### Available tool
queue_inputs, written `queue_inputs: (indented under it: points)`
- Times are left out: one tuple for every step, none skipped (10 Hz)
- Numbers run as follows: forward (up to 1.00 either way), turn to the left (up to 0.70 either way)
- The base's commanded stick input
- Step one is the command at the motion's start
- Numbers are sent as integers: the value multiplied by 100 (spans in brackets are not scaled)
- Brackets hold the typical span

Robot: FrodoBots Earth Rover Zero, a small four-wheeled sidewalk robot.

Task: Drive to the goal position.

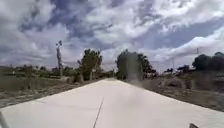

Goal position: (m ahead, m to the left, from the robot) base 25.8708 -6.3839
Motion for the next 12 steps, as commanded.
queue_inputs:
  points:
    - [69, 1]
    - [69, 1]
    - [69, 1]
    - [69, 1]
    - [69, 1]
    - [69, 1]
    - [69, 1]
    - [69, 1]
    - [69, 1]
    - [69, 1]
    - [69, 1]
    - [69, 1]
